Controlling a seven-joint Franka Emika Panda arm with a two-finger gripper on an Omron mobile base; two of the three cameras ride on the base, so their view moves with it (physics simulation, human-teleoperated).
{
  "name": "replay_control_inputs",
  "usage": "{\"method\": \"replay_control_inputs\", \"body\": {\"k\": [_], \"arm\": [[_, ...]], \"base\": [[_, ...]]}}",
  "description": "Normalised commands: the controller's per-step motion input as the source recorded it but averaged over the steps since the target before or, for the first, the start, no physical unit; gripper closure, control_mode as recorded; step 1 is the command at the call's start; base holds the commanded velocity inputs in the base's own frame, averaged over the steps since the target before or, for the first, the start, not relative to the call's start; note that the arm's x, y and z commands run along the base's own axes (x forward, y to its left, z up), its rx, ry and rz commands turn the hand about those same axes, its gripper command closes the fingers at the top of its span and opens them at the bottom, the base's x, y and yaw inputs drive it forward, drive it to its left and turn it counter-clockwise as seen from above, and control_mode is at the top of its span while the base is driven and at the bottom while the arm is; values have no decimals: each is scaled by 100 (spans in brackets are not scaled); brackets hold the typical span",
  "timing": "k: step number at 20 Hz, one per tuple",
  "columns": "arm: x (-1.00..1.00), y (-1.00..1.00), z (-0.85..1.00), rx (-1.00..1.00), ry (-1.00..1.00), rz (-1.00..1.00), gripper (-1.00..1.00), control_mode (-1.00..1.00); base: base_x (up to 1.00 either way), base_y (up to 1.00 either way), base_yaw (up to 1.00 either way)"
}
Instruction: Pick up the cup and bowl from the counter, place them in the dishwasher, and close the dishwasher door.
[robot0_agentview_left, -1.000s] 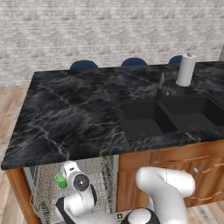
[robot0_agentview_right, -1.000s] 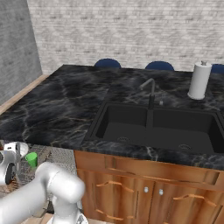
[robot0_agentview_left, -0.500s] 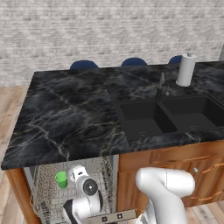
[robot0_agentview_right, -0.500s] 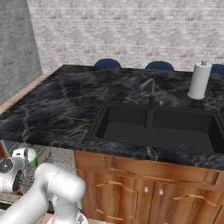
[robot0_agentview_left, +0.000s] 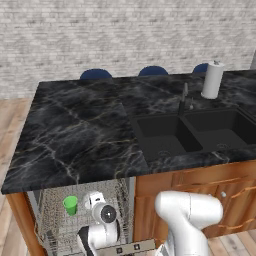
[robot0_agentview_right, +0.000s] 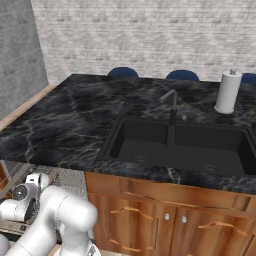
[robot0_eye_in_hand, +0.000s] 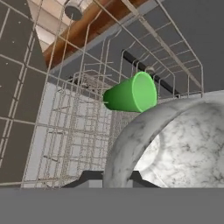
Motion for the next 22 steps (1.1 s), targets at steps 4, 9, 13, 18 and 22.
{"method": "replay_control_inputs", "body": {"k": [4, 9, 13, 18, 22], "arm": [[38, 0, -67, 3, 10, -4, 100, -100], [24, 0, -78, 0, 10, -2, 100, -100], [1, 15, -94, -9, 7, 0, 100, -100], [0, 20, -85, -14, 4, 0, -100, -100], [0, 1, -38, -7, 0, 0, -100, -100]], "base": [[0, 0, 0], [0, 0, 0], [0, 0, 0], [0, 0, 0], [0, 0, 0]]}}
